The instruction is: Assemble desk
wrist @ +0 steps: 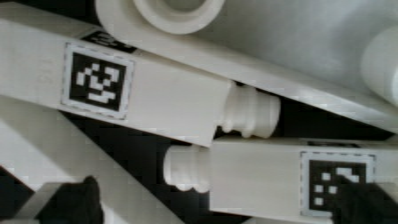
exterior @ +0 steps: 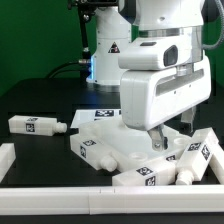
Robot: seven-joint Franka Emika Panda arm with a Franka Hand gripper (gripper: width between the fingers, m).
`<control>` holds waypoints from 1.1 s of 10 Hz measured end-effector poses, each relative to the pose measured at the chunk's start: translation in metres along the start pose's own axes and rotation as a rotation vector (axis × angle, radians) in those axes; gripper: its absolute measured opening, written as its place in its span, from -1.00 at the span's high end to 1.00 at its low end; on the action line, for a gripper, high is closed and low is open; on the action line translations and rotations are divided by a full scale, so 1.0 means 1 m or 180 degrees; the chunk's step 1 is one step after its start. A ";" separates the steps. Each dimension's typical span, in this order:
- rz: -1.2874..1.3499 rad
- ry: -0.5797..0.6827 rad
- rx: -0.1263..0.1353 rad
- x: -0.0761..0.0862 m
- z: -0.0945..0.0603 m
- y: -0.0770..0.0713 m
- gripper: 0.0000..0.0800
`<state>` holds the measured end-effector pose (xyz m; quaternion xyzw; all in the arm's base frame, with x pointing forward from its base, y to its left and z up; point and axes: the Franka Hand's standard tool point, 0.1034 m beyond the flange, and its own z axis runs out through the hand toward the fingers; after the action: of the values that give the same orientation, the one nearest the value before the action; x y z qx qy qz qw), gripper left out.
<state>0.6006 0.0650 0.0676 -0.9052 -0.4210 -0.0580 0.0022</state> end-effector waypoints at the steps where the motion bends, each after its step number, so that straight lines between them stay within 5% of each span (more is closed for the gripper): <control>1: 0.0041 0.0013 0.0015 -0.001 0.001 -0.001 -0.62; 4: 0.0091 -0.0022 0.0045 -0.005 -0.003 0.004 -0.62; 5: 0.0236 -0.0041 0.0084 -0.008 -0.017 0.015 -0.62; 7: 0.0811 -0.0033 0.0086 -0.001 -0.030 0.024 -0.62; 9: 0.1559 -0.0129 0.0177 0.010 -0.038 0.024 -0.62; 11: 0.1207 0.0005 0.0062 0.005 -0.033 0.024 -0.62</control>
Offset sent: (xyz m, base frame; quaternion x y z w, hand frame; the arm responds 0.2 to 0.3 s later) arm 0.0000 0.0000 0.0000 0.0000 0.0000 0.0000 1.0000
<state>0.6185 0.0517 0.1024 -0.9682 -0.2434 -0.0532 0.0222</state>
